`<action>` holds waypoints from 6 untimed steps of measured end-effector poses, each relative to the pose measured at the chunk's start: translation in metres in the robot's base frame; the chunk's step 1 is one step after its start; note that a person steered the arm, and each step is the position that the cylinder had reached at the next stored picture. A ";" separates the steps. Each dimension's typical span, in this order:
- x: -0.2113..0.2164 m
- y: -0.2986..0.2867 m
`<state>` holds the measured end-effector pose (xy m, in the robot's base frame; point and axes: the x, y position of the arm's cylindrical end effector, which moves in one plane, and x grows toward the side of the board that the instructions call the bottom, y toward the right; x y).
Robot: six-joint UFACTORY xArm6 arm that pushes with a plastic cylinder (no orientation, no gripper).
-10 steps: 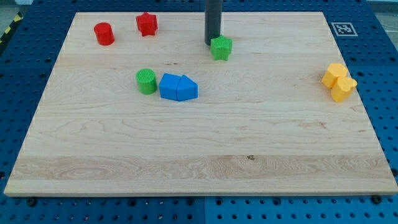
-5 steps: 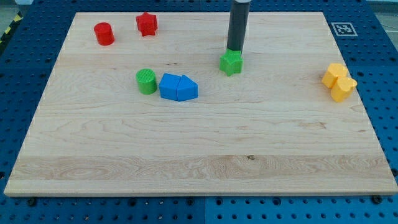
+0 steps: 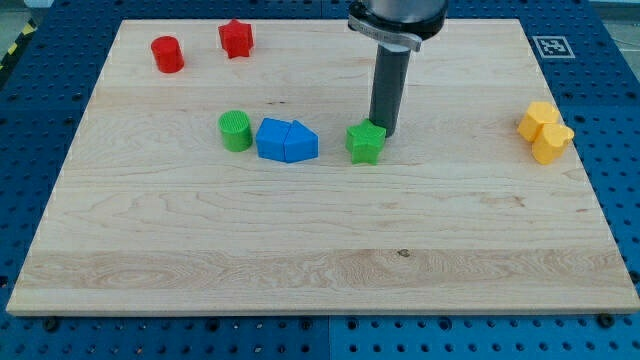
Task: Move the green star to the right side of the blue triangle
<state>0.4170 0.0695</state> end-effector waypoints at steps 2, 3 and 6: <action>0.007 0.000; 0.017 0.014; 0.043 0.054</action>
<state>0.4598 0.1234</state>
